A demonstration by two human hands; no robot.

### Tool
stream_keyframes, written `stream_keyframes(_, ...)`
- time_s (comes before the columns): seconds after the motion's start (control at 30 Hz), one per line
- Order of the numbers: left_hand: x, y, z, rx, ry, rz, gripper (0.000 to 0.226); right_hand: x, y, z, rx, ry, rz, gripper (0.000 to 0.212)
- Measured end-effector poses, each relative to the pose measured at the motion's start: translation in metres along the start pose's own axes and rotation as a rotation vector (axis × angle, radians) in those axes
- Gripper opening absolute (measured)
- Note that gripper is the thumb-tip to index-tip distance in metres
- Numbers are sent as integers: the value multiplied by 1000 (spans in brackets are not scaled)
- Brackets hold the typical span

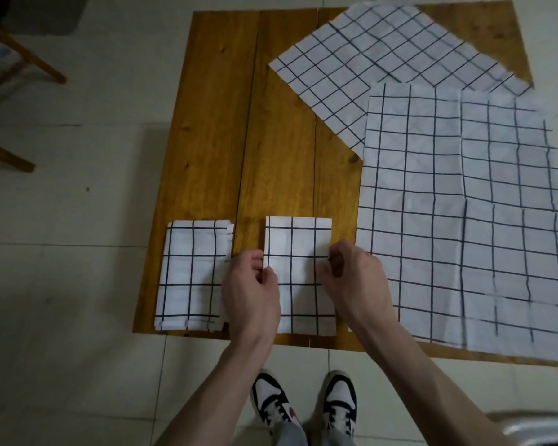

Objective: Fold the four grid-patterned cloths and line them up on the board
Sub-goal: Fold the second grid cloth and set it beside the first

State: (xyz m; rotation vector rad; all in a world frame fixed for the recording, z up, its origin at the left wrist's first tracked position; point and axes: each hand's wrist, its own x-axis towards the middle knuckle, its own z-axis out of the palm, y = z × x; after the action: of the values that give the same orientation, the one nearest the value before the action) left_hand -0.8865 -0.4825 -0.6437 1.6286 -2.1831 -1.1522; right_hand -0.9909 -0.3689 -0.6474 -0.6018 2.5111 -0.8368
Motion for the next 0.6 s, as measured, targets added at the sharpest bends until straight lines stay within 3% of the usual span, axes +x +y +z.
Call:
stream_keyframes(0.13, -6, 2, -5, 152, -2, 153, 44, -1, -3, -5, -147, -6, -34, 26)
stream_keyframes(0.3, -20, 13, -25, 306, -23, 346, 40, -13, -10, -32, -156, 60, -123, 41)
stream_keyframes(0.6, -65, 79, -124, 329, -20, 581, 39, -80, -62, -134, -354, 116, -276, 52)
